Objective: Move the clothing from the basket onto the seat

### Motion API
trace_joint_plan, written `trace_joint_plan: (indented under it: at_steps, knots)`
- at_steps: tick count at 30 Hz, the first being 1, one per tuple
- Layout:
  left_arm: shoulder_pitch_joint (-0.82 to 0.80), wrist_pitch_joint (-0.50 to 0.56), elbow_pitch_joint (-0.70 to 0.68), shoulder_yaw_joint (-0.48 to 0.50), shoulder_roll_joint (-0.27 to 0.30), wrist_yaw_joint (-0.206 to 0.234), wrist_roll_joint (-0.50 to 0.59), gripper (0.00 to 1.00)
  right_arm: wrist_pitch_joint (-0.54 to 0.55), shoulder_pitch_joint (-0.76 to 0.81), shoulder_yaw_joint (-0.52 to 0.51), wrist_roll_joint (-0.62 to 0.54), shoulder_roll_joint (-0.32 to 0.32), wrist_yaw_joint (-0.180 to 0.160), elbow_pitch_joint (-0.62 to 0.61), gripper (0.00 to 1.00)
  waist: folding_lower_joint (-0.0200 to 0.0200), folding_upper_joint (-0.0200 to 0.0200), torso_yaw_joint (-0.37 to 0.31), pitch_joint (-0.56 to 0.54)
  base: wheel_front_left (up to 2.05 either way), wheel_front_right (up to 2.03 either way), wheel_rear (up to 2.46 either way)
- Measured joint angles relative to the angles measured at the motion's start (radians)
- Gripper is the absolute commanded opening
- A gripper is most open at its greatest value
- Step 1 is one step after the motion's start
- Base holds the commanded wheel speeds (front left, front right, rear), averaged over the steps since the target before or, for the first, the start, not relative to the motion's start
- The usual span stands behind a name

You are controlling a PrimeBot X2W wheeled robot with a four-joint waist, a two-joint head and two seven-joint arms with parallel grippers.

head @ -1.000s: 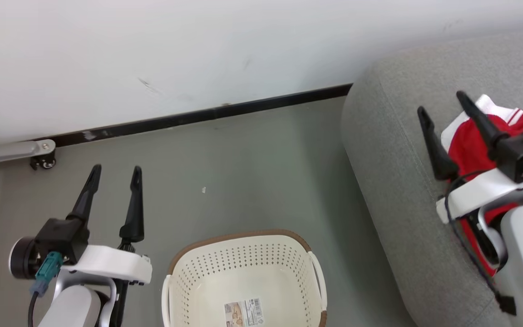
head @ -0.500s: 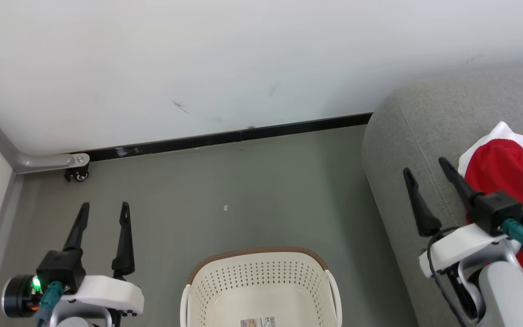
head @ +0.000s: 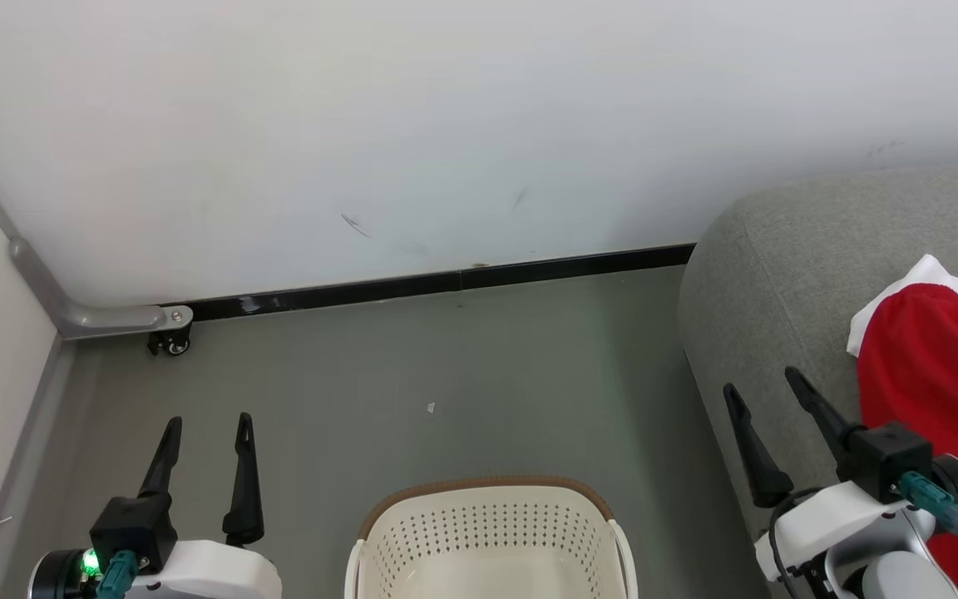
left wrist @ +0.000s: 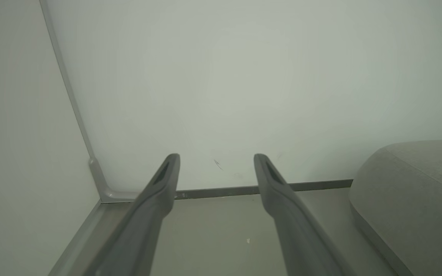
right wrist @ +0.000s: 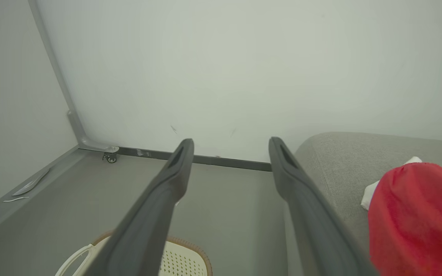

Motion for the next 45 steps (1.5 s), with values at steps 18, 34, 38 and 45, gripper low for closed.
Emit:
trace_joint_plan:
  at_steps: [18, 34, 38, 45]
  knots:
    - [0.043, 0.0, 0.03, 0.027, -0.018, 0.005, 0.01, 1.0, 0.0, 0.109, 0.003, 0.002, 0.018, 0.0, -0.016, 1.0, 0.0, 0.0, 0.01, -0.042, 0.0, 0.0, 0.0]
    - [0.053, 0.0, 0.049, 0.028, -0.015, -0.004, 0.025, 1.0, -0.002, 0.135, -0.001, 0.008, 0.02, 0.0, -0.043, 1.0, 0.0, 0.0, 0.015, -0.048, 0.0, 0.0, 0.0]
    - [0.053, 0.0, 0.053, 0.032, -0.015, -0.004, 0.026, 1.0, -0.002, 0.136, 0.0, 0.023, 0.02, 0.0, -0.046, 1.0, 0.0, 0.0, 0.017, -0.046, 0.0, 0.0, 0.0]
    - [0.053, 0.0, 0.06, 0.041, -0.014, -0.004, 0.027, 1.0, -0.002, 0.136, 0.005, 0.031, 0.02, 0.0, -0.053, 1.0, 0.0, 0.0, 0.019, -0.042, 0.0, 0.0, 0.0]
